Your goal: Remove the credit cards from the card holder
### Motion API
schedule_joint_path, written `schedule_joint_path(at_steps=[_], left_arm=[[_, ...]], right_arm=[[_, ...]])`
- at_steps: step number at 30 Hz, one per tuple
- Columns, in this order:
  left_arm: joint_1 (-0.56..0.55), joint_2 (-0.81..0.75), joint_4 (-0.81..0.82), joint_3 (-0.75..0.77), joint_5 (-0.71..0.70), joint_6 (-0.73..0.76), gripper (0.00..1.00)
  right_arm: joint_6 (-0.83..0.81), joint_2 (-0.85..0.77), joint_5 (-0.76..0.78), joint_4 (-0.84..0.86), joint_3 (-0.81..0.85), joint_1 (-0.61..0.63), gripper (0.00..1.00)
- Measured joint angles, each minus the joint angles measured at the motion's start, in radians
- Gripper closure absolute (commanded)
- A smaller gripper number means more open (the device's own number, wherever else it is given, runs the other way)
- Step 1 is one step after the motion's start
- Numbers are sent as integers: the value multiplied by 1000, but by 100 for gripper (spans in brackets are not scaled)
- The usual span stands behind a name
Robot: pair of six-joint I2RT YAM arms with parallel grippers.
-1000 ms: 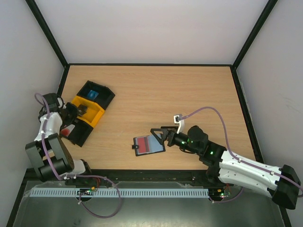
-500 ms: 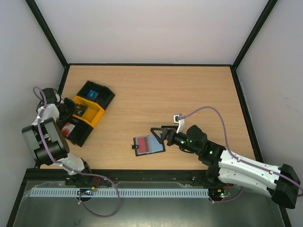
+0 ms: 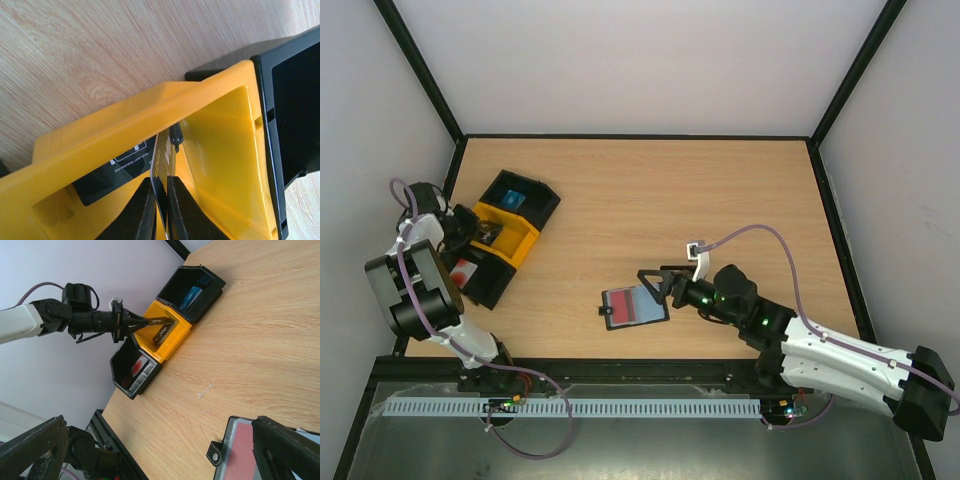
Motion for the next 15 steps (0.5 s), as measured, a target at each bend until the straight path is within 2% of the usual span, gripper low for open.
schedule_joint_path(at_steps=[15], left_arm=[[0, 5, -4, 13, -61, -1, 84]], right_arm=[[-29, -9, 0, -10, 0, 0, 2]])
